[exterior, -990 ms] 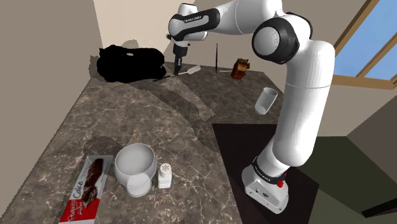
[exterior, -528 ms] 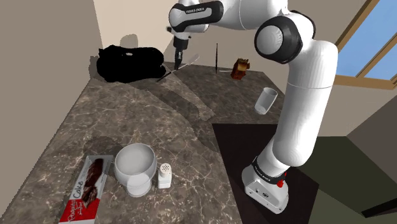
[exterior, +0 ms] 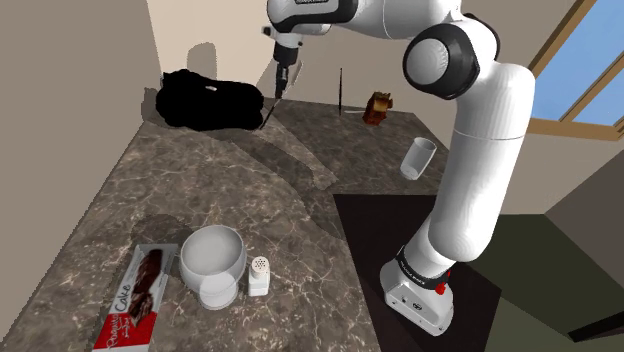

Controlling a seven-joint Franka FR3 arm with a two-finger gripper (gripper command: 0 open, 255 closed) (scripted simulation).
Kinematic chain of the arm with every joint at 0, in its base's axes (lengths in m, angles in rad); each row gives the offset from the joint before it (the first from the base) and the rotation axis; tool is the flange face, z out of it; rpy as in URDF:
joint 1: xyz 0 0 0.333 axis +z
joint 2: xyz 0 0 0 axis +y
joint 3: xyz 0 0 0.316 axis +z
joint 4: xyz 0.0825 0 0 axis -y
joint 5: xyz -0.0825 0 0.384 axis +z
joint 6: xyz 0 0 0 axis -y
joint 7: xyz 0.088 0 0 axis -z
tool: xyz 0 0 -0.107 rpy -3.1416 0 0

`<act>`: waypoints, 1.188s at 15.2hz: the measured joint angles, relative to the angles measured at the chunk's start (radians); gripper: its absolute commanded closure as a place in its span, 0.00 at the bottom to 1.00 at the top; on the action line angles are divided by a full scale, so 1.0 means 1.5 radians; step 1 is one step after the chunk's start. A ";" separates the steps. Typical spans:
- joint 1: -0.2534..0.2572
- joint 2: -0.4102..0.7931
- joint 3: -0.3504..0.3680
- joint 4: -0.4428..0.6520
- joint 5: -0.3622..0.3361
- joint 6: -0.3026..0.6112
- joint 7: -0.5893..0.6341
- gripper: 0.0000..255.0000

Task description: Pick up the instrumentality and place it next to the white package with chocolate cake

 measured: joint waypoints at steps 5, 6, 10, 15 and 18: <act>0.015 -0.059 0.003 -0.059 -0.011 0.002 0.018 1.00; 0.023 -0.085 0.005 -0.095 -0.016 0.014 0.027 1.00; 0.050 -0.182 0.019 -0.225 -0.034 0.049 0.068 1.00; 0.077 -0.291 0.044 -0.352 -0.050 0.071 0.124 1.00; 0.088 -0.352 0.060 -0.421 -0.054 0.081 0.154 1.00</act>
